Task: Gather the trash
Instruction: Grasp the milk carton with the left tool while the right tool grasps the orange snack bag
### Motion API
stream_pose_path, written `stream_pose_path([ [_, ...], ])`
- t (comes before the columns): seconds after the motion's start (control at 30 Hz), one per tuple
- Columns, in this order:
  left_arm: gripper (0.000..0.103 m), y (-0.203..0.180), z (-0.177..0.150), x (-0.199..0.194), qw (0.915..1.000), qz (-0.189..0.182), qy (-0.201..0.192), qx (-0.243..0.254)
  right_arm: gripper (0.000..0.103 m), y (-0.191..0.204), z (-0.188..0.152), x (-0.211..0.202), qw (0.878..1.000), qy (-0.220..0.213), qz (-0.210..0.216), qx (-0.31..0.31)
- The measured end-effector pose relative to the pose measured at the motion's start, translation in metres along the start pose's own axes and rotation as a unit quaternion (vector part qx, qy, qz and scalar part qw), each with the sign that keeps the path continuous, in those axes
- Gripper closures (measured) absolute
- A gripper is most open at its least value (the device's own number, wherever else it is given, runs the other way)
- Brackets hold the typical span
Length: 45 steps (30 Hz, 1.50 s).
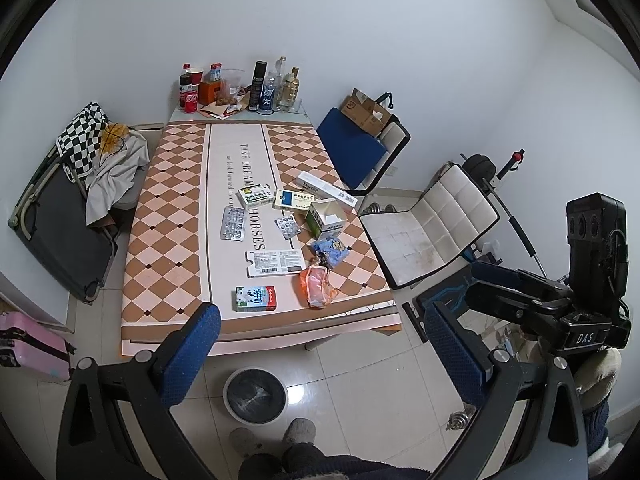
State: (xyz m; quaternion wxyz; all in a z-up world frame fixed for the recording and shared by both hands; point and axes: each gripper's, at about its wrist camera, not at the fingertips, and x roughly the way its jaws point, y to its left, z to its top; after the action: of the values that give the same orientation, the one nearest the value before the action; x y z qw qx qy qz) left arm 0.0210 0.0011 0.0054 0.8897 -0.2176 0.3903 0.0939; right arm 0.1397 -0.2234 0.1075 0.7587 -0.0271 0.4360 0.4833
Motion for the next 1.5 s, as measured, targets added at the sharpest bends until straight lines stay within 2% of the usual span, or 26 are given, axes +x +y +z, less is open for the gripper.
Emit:
stream_pose_path([
  [0.17, 0.0, 0.018, 0.002, 0.013, 1.0, -0.006, 0.007, 0.001, 0.0, 0.004, 0.003, 0.011, 1.0, 0.0, -0.007, 0.011],
  [0.27, 0.0, 0.028, 0.004, 0.022, 0.9999, 0.003, 0.01, 0.007, 0.0, 0.006, 0.004, 0.02, 1.0, -0.004, -0.014, 0.021],
  [0.37, 0.0, 0.039, 0.005, 0.037, 0.9994, 0.029, 0.012, 0.013, 0.0, 0.001, 0.002, 0.033, 0.999, -0.006, -0.02, 0.039],
  [0.43, 0.0, 0.046, 0.006, 0.052, 0.9975, 0.068, 0.012, 0.017, 0.0, -0.008, 0.002, 0.048, 0.998, -0.007, -0.032, 0.057],
  [0.5, 0.0, 0.057, 0.008, 0.077, 0.9932, 0.114, 0.017, 0.018, 0.0, -0.023, 0.001, 0.062, 0.996, -0.003, -0.046, 0.076],
  [0.57, 0.0, 0.068, 0.009, 0.104, 0.9888, 0.144, 0.035, 0.01, 0.0, -0.046, 0.004, 0.086, 0.992, 0.006, -0.072, 0.099],
  [0.7, 0.0, 0.101, 0.006, 0.18, 0.9786, 0.177, 0.1, -0.03, 0.0, -0.108, 0.008, 0.14, 0.982, 0.037, -0.118, 0.145],
  [0.77, 0.0, 0.11, 0.002, 0.214, 0.9712, 0.195, 0.127, -0.049, 0.0, -0.149, 0.009, 0.182, 0.973, 0.069, -0.139, 0.169],
  [0.8, 0.0, 0.118, 0.0, 0.241, 0.9654, 0.206, 0.146, -0.063, 0.0, -0.164, 0.007, 0.196, 0.971, 0.078, -0.146, 0.174],
  [0.87, 0.0, 0.13, -0.006, 0.281, 0.953, 0.221, 0.186, -0.092, 0.0, -0.205, 0.002, 0.241, 0.958, 0.117, -0.168, 0.2],
  [0.9, 0.0, 0.132, -0.01, 0.294, 0.9483, 0.219, 0.203, -0.107, 0.0, -0.217, 0.0, 0.256, 0.955, 0.13, -0.167, 0.21],
  [0.97, 0.0, 0.145, -0.021, 0.332, 0.9319, 0.211, 0.246, -0.163, 0.0, -0.242, -0.007, 0.292, 0.947, 0.16, -0.161, 0.226],
  [1.0, 0.0, 0.15, -0.025, 0.341, 0.9257, 0.208, 0.258, -0.184, 0.0, -0.25, -0.01, 0.305, 0.944, 0.171, -0.164, 0.23],
  [1.07, 0.001, 0.162, -0.035, 0.364, 0.9065, 0.198, 0.274, -0.253, 0.001, -0.268, -0.013, 0.333, 0.939, 0.192, -0.163, 0.233],
  [1.1, 0.002, 0.164, -0.038, 0.371, 0.9009, 0.193, 0.274, -0.276, 0.002, -0.274, -0.015, 0.345, 0.939, 0.197, -0.156, 0.237],
  [1.17, 0.006, 0.173, -0.046, 0.382, 0.8798, 0.179, 0.273, -0.346, 0.015, -0.284, -0.017, 0.364, 0.936, 0.209, -0.141, 0.245],
  [1.2, 0.01, 0.174, -0.048, 0.384, 0.8722, 0.174, 0.273, -0.367, 0.02, -0.283, -0.019, 0.369, 0.934, 0.217, -0.136, 0.247],
  [1.27, 0.026, 0.179, -0.058, 0.394, 0.8453, 0.168, 0.284, -0.42, 0.039, -0.286, -0.022, 0.386, 0.932, 0.236, -0.123, 0.247],
  [1.3, 0.025, 0.181, -0.063, 0.397, 0.8341, 0.162, 0.285, -0.443, 0.043, -0.288, -0.023, 0.391, 0.931, 0.241, -0.115, 0.248],
  [1.33, 0.026, 0.183, -0.066, 0.394, 0.825, 0.155, 0.265, -0.475, 0.054, -0.288, -0.023, 0.395, 0.931, 0.243, -0.108, 0.25],
  [1.37, 0.029, 0.183, -0.067, 0.392, 0.8144, 0.159, 0.262, -0.493, 0.058, -0.288, -0.023, 0.397, 0.932, 0.243, -0.104, 0.25],
  [1.4, 0.03, 0.182, -0.066, 0.39, 0.8074, 0.164, 0.261, -0.503, 0.06, -0.286, -0.022, 0.398, 0.933, 0.243, -0.104, 0.245],
  [1.43, 0.033, 0.181, -0.066, 0.388, 0.8053, 0.17, 0.259, -0.506, 0.069, -0.284, -0.02, 0.399, 0.935, 0.239, -0.102, 0.24],
  [1.5, 0.036, 0.177, -0.063, 0.383, 0.8069, 0.188, 0.254, -0.499, 0.075, -0.279, -0.017, 0.4, 0.938, 0.237, -0.098, 0.234],
])
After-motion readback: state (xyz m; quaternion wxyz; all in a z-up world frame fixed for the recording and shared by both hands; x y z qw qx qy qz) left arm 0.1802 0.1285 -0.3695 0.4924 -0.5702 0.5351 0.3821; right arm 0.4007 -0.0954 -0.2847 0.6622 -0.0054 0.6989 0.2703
